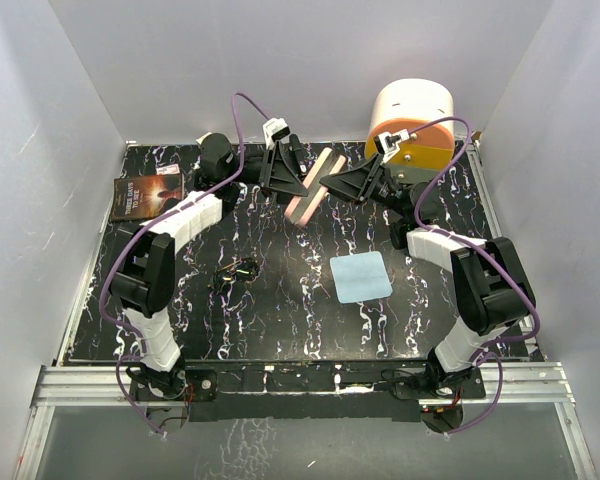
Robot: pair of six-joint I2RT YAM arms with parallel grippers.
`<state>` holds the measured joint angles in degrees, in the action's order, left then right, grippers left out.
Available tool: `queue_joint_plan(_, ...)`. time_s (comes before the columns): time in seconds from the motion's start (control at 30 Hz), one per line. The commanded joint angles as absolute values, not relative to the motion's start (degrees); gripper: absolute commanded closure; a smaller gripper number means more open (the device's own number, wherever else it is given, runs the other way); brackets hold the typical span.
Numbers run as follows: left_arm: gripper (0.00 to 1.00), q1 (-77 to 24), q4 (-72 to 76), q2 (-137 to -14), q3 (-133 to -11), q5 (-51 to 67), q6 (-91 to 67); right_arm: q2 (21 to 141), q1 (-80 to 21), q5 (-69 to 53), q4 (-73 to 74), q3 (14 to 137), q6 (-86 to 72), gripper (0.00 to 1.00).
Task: Organize the sunglasses
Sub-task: Open the sunglasses case.
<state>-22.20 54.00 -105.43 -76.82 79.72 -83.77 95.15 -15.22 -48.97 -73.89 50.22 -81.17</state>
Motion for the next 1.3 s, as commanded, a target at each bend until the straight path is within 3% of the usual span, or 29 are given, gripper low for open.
queue_joint_plan(0.0,1.00,-21.7,62.8,-97.4,-79.3,76.9,-87.0,96.1,-15.2,-53.5,-74.9,47.3,-75.7,0.92)
queue_joint_plan(1.27,1.00,-20.1,65.8,-97.3,-80.6,76.0,-90.2,95.5,-15.3,-48.6,-60.1,40.0,-66.1,0.92)
